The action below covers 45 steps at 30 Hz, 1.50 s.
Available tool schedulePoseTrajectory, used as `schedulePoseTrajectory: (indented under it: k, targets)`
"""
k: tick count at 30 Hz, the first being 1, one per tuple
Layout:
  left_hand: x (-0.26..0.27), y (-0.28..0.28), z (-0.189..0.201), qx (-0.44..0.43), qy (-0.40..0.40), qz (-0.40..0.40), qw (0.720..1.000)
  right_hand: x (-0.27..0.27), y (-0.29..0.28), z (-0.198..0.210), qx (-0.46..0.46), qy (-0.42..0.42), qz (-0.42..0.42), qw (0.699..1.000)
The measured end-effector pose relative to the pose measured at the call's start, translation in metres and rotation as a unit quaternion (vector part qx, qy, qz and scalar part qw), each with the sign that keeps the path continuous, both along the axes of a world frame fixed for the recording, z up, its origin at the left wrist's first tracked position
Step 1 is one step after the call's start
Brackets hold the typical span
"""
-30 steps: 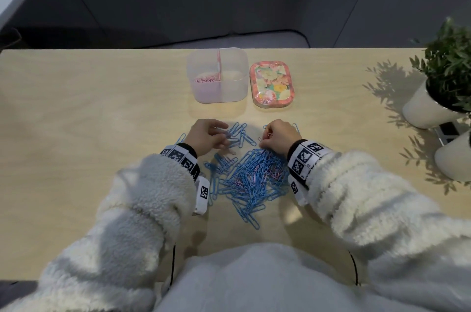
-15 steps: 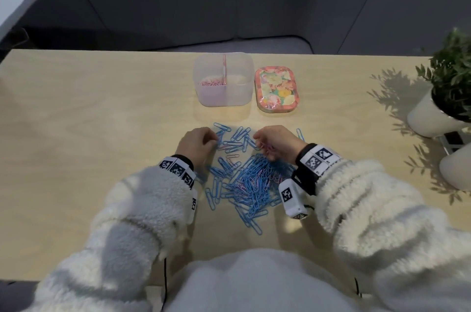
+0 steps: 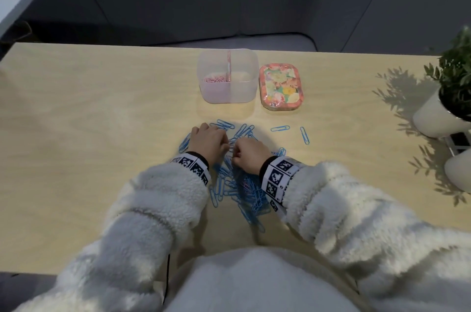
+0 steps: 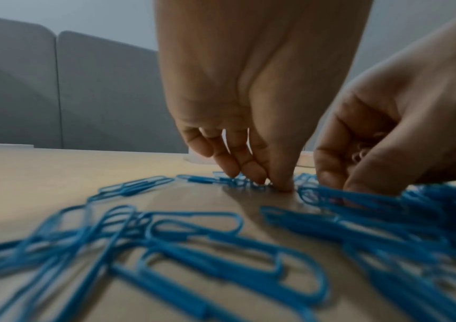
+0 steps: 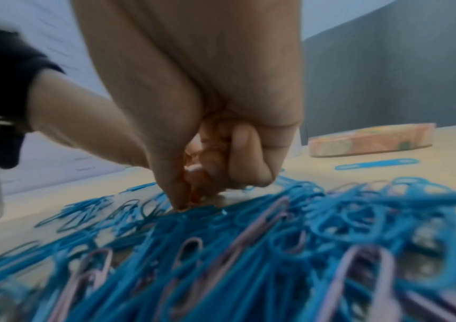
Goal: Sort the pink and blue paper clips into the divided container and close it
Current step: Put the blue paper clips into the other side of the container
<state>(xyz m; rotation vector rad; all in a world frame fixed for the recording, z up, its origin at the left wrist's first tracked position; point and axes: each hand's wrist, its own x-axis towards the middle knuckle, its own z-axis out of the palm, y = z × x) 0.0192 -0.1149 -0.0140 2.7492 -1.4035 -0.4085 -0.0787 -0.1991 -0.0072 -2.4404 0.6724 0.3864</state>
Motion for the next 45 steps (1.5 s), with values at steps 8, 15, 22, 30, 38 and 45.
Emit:
schedulePoseTrajectory:
  k: [8,15,22,30,38,45]
  targets:
    - [0.006,-0.005,0.006,-0.006,0.002,-0.016,1.0,0.002,0.008,0.007,-0.076,0.054,0.085,0.992]
    - [0.056,-0.039,0.059,-0.223,0.007,0.062,0.973,-0.005,-0.024,0.024,0.071,-0.009,0.007,0.997]
    - [0.088,-0.068,0.064,-0.187,0.006,0.101,0.977,0.041,-0.084,0.068,0.117,-0.132,-0.093,0.98]
    - [0.033,-0.006,0.04,-0.277,-0.016,0.146,0.949,0.14,-0.087,0.071,0.01,-0.249,-0.07,0.966]
    - [0.0,0.031,0.022,-0.171,0.021,0.193,0.966,0.147,-0.076,0.056,-0.017,-0.176,-0.002,0.984]
    - [-0.032,0.015,0.02,-0.139,0.063,0.045,0.987,0.038,-0.092,0.064,0.067,-0.308,-0.118,0.942]
